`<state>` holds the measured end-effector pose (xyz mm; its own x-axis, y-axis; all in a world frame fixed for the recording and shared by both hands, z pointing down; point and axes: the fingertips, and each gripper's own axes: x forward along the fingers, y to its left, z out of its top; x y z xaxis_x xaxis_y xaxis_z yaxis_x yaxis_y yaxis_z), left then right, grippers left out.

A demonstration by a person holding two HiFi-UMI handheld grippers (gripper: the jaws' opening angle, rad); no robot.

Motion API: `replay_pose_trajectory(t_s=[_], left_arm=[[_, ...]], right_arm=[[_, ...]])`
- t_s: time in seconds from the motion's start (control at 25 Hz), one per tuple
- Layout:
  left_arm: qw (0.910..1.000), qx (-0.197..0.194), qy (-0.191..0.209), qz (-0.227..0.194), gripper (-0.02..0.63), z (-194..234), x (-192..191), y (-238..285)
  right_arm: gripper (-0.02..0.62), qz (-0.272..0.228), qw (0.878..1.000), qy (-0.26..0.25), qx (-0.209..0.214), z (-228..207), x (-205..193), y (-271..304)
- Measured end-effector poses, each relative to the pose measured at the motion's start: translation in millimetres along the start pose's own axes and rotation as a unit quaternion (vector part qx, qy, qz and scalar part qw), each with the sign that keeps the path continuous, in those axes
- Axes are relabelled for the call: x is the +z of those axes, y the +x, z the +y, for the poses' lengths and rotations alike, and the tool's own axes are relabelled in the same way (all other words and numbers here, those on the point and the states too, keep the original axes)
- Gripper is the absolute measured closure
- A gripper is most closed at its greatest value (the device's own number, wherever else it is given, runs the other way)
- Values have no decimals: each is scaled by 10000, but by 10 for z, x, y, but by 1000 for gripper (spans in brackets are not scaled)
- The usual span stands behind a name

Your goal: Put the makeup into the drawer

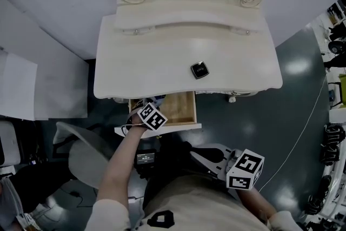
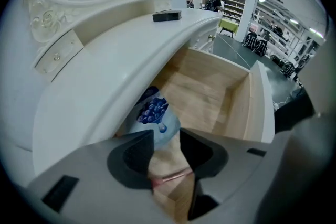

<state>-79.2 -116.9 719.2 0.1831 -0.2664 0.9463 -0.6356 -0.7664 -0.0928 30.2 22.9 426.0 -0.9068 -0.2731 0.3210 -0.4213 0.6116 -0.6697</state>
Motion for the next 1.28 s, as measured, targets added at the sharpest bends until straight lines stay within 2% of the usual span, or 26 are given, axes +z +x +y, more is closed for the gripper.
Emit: replay_pose_trajectory(t_s=[0.04, 0.32, 0.52, 0.72, 0.8, 0.88, 0.96, 1.12, 1.28], left_arm=[[10000, -38, -40, 16, 396, -18, -14, -2], [9990, -186, -264, -308, 322, -44, 36, -230], [9965, -473, -407, -558, 314, -174, 68, -444], [9974, -77, -41, -716, 314, -136, 147, -703], [9961, 67, 48, -880, 328, -113, 204, -818], [9933, 178, 54, -1144, 387, -108, 265, -956], [9896, 250, -17, -1414, 396, -119, 322, -1091], [9806, 475, -139, -1895, 509, -154, 430, -1363], [9726, 657, -359, -2200, 548, -202, 478, -1616]], right_arm=[[568, -9, 10000, -12, 13, 5, 6, 2], [567, -51, 9998, -118, 151, 70, 32, 3], [568, -111, 9995, -192, 231, 123, 46, -39], [566, -164, 9989, -320, 302, 164, 86, -109], [568, -189, 9987, -363, 317, 170, 85, -132], [566, -204, 9984, -393, 351, 194, 77, -146], [568, -203, 9980, -441, 400, 229, 70, -157], [566, -190, 9971, -551, 492, 287, 43, -192], [568, -180, 9960, -648, 583, 359, 21, -231]])
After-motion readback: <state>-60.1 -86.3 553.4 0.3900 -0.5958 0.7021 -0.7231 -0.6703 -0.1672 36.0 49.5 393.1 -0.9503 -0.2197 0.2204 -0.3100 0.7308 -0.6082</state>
